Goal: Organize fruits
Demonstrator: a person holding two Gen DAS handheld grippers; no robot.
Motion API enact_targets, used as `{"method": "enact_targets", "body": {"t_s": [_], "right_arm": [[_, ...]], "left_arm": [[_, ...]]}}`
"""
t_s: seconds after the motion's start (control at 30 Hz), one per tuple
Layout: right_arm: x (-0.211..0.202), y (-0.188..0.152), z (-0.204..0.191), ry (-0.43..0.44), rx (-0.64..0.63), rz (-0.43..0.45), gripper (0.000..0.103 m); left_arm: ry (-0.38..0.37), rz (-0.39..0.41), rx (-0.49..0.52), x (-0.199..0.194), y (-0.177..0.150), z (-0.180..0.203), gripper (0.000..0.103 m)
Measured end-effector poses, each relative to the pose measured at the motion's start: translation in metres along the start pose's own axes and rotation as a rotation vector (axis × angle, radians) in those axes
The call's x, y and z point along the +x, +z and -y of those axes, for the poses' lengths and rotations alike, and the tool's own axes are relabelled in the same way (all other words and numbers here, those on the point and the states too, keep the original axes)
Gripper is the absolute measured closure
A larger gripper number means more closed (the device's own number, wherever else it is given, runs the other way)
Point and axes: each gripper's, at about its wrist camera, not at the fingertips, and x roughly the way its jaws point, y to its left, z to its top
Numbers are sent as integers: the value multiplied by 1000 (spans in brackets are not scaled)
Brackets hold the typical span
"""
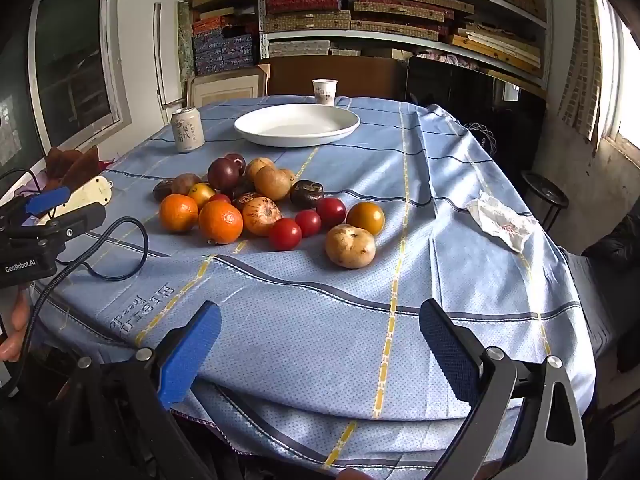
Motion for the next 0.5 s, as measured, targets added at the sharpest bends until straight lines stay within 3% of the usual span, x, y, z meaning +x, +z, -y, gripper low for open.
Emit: {"method": "enact_targets", "body": {"t_s": [0.5], "right_arm": [[6,0,3,8,15,-33,3]], "left_arm": [[9,-24,-8,8,-4,-4,5]]}}
